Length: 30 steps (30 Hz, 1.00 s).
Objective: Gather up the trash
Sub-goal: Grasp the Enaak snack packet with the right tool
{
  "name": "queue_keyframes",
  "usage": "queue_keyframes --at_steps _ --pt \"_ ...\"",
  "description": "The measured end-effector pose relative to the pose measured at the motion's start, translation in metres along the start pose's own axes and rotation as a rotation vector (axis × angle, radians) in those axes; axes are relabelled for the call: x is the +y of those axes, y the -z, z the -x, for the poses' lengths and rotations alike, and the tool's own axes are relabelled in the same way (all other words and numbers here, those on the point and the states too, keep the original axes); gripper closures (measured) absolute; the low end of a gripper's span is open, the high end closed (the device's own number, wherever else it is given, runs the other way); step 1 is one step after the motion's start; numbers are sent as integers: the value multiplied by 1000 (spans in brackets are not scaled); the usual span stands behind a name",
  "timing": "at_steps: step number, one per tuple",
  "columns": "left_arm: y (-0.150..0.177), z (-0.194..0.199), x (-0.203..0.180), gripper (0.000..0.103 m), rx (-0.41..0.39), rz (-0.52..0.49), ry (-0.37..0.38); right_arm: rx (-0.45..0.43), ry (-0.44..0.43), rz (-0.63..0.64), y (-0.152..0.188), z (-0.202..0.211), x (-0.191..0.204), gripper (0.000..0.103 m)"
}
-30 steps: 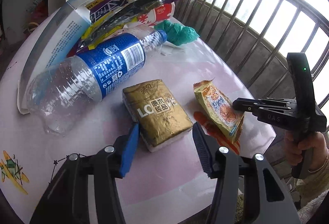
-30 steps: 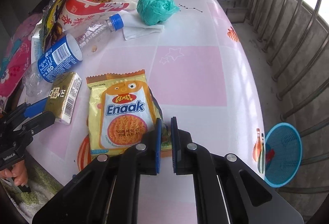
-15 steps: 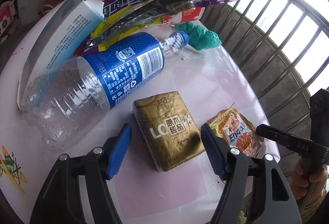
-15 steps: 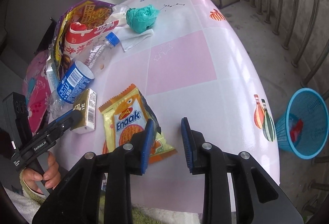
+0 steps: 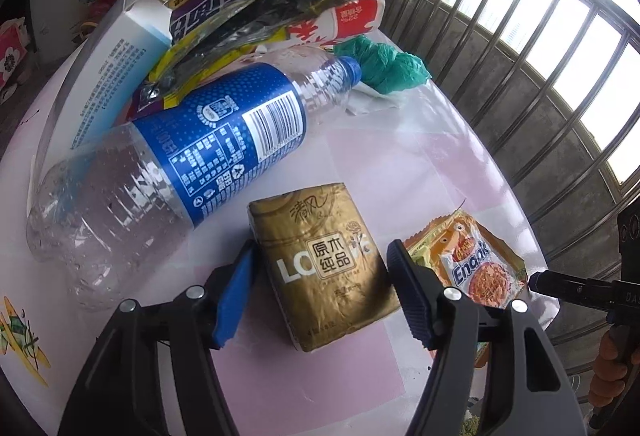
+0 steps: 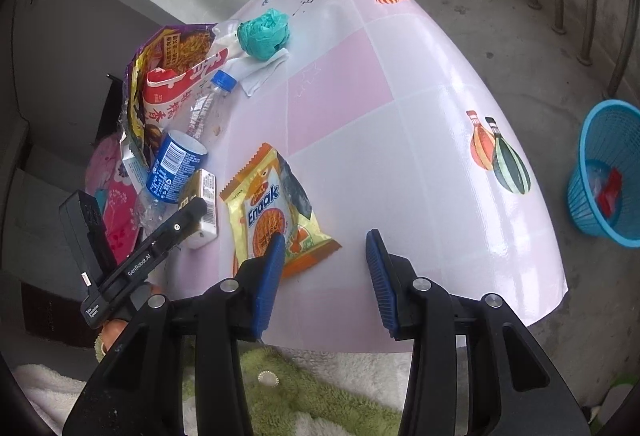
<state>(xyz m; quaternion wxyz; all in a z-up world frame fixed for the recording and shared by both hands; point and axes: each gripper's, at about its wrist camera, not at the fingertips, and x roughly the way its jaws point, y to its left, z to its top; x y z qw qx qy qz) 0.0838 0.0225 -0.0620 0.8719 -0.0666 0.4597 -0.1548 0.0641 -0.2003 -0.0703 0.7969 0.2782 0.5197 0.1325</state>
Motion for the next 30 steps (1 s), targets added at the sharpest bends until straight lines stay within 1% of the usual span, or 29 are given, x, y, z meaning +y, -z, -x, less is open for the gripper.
queue_keyframes --at_steps 2,5,10,12,14,17,19,24,28,30 --pt "1 1 2 42 1 -5 13 4 -17 -13 2 -1 -1 62" --pt "4 3 4 43 11 -22 28 3 -18 -19 2 -2 -1 62" --pt "15 14 8 44 65 -65 91 23 -30 -11 5 -4 2 62" --pt "19 17 9 43 73 -66 100 33 -33 -10 7 -6 3 62" --pt "21 18 9 41 73 -55 93 37 -32 -14 8 -8 3 62" --pt "22 19 9 34 68 -28 83 33 -30 -27 8 -10 4 62" --pt "21 18 9 34 64 -18 80 29 -25 -33 7 -12 6 62" --pt "19 16 4 33 47 -36 53 13 -15 -42 5 -18 13 62" --pt "20 15 0 34 39 -45 37 -10 11 -33 3 -24 21 63" --pt "20 15 0 39 34 -48 31 -21 31 -22 1 -27 26 63"
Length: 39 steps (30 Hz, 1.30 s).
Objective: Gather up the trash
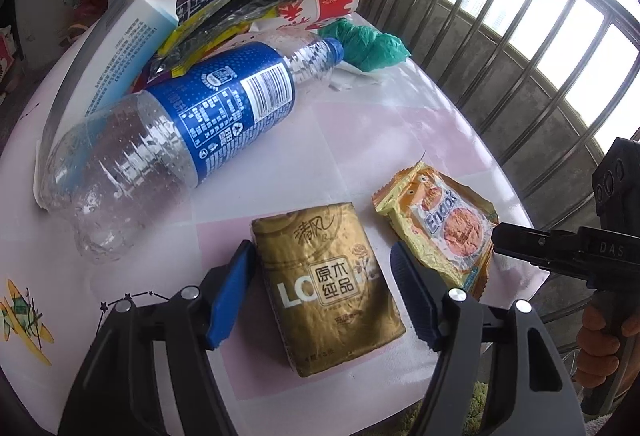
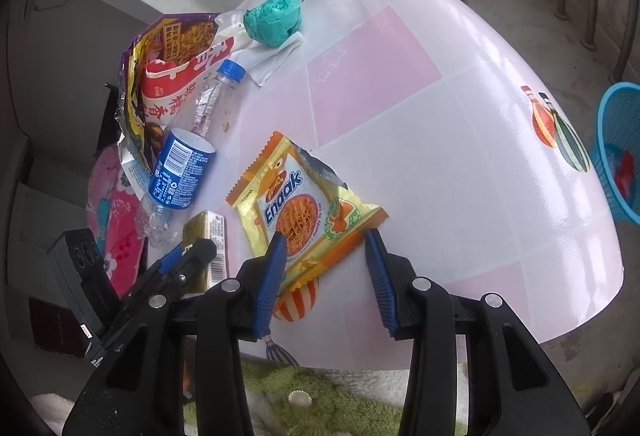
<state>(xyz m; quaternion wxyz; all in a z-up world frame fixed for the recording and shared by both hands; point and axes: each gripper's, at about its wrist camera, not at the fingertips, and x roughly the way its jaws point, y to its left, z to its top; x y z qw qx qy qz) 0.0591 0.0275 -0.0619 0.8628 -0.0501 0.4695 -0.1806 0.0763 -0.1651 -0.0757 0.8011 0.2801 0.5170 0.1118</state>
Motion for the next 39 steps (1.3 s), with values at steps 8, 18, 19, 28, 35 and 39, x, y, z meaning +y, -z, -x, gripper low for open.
queue_keyframes --at_steps 8,18,19,28,35,39 --pt "0 -1 2 45 -17 -5 7 -23 59 41 -6 -14 16 74" --pt "1 -2 0 47 -37 -8 1 -32 140 118 -8 -21 26 90" --pt "1 -1 1 47 -37 -4 3 -30 140 122 -8 -21 26 91" --pt "2 5 7 48 -57 28 17 -86 118 134 -15 1 30 99" --pt "0 21 7 48 -108 31 28 -158 120 157 -19 26 37 100" --pt "-1 30 7 48 -135 31 37 -200 125 170 -23 39 42 100"
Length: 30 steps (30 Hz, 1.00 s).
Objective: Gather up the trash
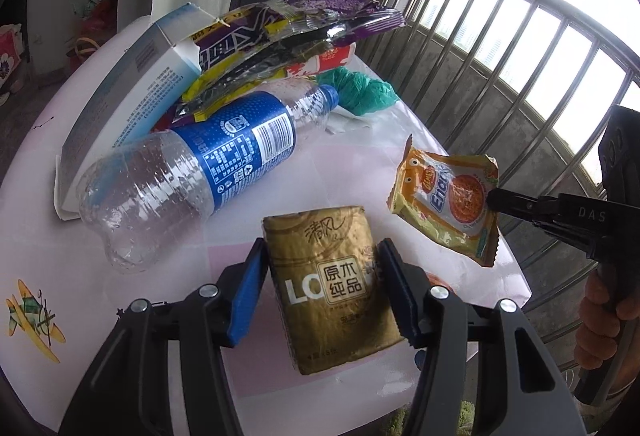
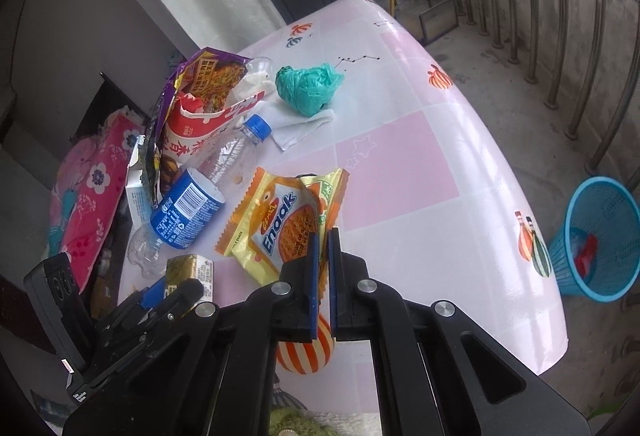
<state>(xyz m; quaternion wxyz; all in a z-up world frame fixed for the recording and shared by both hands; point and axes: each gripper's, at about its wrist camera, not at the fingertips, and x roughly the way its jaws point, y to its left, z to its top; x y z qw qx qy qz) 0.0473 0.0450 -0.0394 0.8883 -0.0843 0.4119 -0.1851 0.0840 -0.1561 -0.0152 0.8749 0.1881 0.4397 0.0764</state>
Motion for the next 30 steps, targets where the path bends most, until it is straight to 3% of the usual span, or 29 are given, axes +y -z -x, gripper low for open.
queue_keyframes --at_steps 17,24,30 --pt "-22 24 -18 48 -104 -18 52 -136 0 -35 -19 40 -21 101" --pt "-40 18 -45 48 -100 -58 110 -193 10 -100 -18 57 -54 101" --pt "-63 -4 -77 48 -38 -84 218 -255 43 -202 -9 75 -93 101"
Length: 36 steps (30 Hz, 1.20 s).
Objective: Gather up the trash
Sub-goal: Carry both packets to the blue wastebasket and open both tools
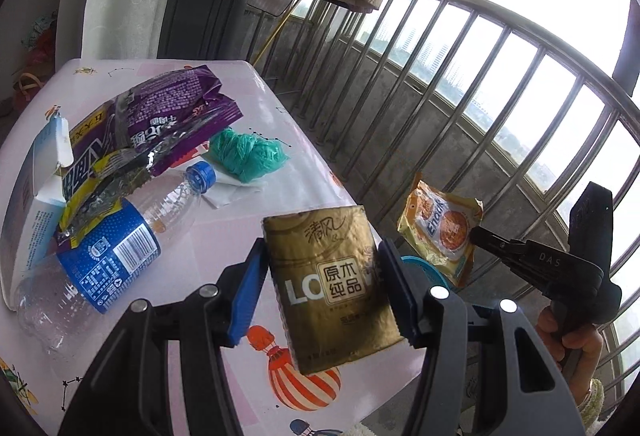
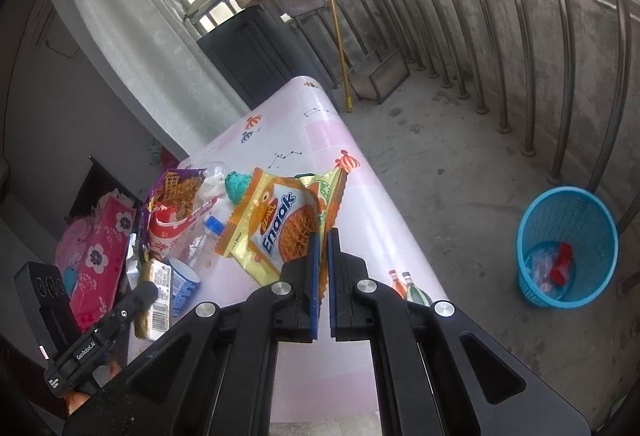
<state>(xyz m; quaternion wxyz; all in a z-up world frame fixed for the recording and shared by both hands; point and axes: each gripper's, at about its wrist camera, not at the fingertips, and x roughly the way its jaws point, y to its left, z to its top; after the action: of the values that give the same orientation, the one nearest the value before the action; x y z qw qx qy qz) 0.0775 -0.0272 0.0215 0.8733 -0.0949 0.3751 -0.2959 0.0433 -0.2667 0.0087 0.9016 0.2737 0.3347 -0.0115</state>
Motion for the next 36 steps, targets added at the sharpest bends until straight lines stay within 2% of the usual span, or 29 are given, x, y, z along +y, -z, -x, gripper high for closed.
queue_keyframes --at_steps 6,11,15,20,23,25,28,29,30,31,33,36 --pt "-31 -59 -44 48 126 -27 152 -98 85 -154 -5 25 -59 101" --pt "-48 -123 -103 48 259 -97 253 -168 178 -326 -3 41 -121 101" --pt "-50 -181 -159 48 369 -167 312 -202 263 -462 4 45 -170 101" --pt "-30 -258 -225 48 511 -269 314 -212 351 -611 17 36 -226 101" --pt "-17 -301 -253 48 560 -311 305 -202 385 -689 24 22 -261 101" --pt "-7 -328 -270 47 569 -334 284 -187 377 -750 29 6 -284 100" --pt "9 -360 -285 41 569 -378 267 -164 406 -840 40 -18 -316 92" --pt "13 -368 -287 37 573 -387 264 -147 415 -863 44 -26 -325 85" --pt "18 -374 -288 36 583 -394 264 -119 423 -896 48 -32 -333 73" --pt "21 -380 -288 35 593 -399 256 -94 421 -929 53 -38 -339 68" --pt "23 -383 -282 36 608 -373 245 -79 414 -975 64 -42 -344 66" --pt "17 -376 -272 36 599 -319 266 -90 437 -970 70 -35 -337 60"
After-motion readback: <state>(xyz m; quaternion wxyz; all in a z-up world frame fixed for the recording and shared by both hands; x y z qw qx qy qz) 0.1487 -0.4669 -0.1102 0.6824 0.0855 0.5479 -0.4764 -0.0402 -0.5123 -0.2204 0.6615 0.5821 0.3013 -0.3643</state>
